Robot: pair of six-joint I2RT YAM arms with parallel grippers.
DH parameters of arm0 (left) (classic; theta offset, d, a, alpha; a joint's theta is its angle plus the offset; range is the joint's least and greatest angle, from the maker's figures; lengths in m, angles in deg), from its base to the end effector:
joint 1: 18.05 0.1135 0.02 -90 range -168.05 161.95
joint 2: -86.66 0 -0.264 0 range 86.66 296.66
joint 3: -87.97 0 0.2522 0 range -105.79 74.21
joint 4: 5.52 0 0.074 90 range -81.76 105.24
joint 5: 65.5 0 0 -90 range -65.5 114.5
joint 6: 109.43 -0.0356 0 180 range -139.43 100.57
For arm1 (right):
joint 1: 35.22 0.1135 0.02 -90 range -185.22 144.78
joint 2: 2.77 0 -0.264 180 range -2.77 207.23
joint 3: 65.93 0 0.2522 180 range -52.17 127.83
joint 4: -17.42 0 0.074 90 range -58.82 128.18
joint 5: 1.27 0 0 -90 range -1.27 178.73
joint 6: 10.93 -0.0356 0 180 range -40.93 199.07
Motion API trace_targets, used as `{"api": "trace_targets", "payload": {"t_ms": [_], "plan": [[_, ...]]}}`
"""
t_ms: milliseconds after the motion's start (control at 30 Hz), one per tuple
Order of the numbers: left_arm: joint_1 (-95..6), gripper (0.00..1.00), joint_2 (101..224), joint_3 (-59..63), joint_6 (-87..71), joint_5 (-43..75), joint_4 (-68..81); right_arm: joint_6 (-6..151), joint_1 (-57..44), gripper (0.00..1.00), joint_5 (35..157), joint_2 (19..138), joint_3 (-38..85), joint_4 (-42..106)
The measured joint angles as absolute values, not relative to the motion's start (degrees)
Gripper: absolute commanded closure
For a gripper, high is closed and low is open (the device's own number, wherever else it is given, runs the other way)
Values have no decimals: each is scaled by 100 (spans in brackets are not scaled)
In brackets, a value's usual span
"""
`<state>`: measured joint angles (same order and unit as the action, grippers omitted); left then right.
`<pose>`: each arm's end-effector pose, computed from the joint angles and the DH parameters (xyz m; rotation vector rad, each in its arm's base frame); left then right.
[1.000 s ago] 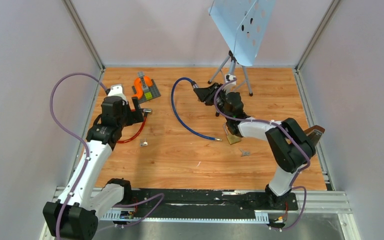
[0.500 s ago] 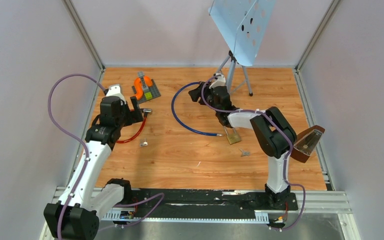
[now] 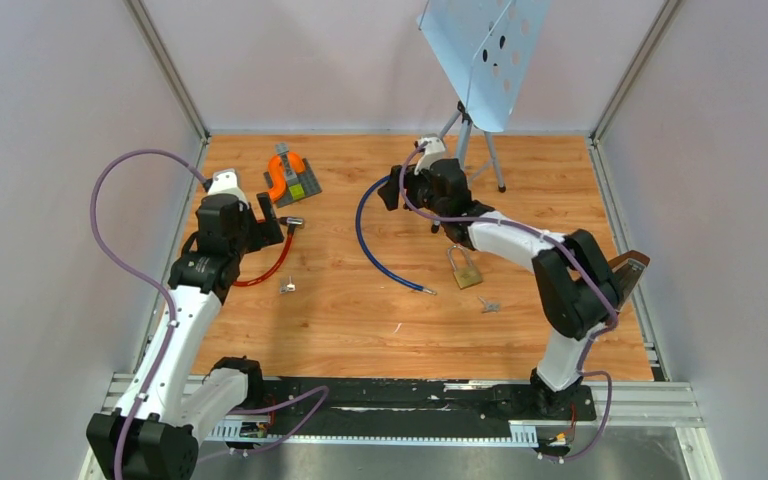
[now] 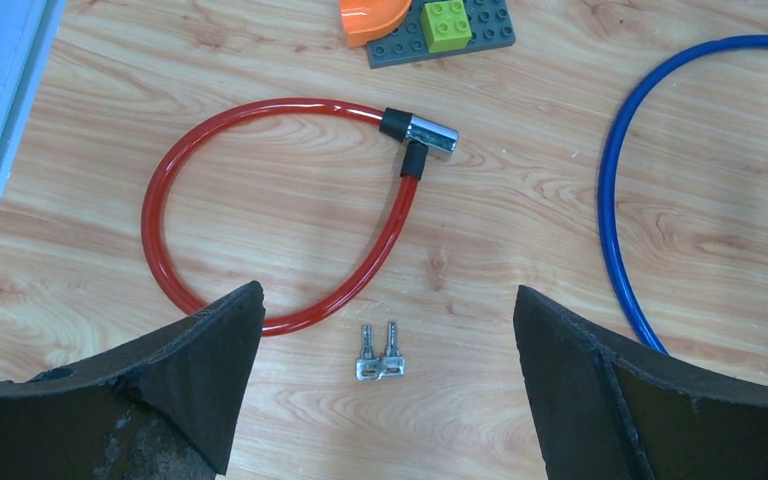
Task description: Unlock with the key
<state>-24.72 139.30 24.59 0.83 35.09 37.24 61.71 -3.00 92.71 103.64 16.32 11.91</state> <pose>0.1994 -0.0167 0.3125 -0.3585 2.0896 -0.0823 0.3612 0.2305 0.2285 -0.3002 1.9261 0.6481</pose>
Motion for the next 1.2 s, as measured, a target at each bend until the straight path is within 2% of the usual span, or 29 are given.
{"api": "trace_targets", "payload": {"t_ms": [267, 533, 667, 967, 1100, 1200], "plan": [[-2470, 0, 13880, 2454, 185, 3503, 3724, 6461, -228, 18, 9641, 7934, 312, 2225], [-2470, 0, 12997, 2658, 21, 3033, 3405, 6061, -241, 15, 9560, 6410, -818, 3503], [-2468, 0, 12743, 2854, 133, 3087, 3350, 5961, -243, 16, 9577, 6019, -1093, 3910], [-2468, 2, 15089, 2658, 762, 3020, 3575, 5941, -243, 18, 9700, 6153, -1128, 4240], [-2464, 5, 16243, 2161, 911, 3070, 3564, 5950, -241, 18, 9816, 6288, -1128, 4334], [-2464, 13, 17167, 1611, 946, 3173, 3507, 5952, -241, 18, 9838, 6303, -1128, 4397]]}}
